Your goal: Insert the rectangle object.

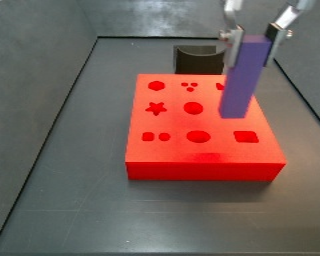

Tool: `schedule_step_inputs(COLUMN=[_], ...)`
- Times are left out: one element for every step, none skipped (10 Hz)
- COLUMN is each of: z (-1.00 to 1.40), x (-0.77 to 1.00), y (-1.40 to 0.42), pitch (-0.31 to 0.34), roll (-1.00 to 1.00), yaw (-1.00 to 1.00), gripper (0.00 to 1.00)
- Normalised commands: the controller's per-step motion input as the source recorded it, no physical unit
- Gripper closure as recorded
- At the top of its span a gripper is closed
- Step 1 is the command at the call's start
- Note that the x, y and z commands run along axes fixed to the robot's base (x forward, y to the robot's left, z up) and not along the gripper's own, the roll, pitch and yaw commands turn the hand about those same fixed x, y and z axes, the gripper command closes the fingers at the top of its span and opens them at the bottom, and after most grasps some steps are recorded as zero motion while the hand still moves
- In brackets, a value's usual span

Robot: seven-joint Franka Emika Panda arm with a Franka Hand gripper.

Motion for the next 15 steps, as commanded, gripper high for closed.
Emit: schedule_step_inputs(z=[-0.01,0.00,-0.02,-0.02,-0.15,-0.34,-0.37,-0.36,-0.17,-0.08,-0.05,-0.10,-0.22,-0.23,-0.21], x=[0.69,0.74,0.74,0.76,0.73,0.58,0.29,0.24,0.18,0.04,0.00,-0.06,-0.08,-0.03,-0.01], y=[0.00,0.00,0.00,0.00,0.00,-0.14,-0.13,-0.09,0.00,0.02,0.04,0.04,0.00,0.00,0.00], pitch=[-0.269,-0.243,-0.209,-0.166,-0.064,0.000,0.083,0.147,0.107,0.064,0.011,0.000,0.000,0.000,0.000], roll=[0.00,0.01,0.05,0.11,0.23,0.38,0.31,0.23,0.19,0.07,0.00,0.00,0.00,0.00,0.00], yaw=[0.20,0.18,0.18,0.16,0.17,0.07,-0.03,-0.18,-0.14,-0.16,-0.15,-0.10,-0.06,0.00,0.00], gripper=[1.00,1.00,1.00,1.00,1.00,1.00,1.00,1.00,1.00,1.00,1.00,1.00,1.00,1.00,1.00])
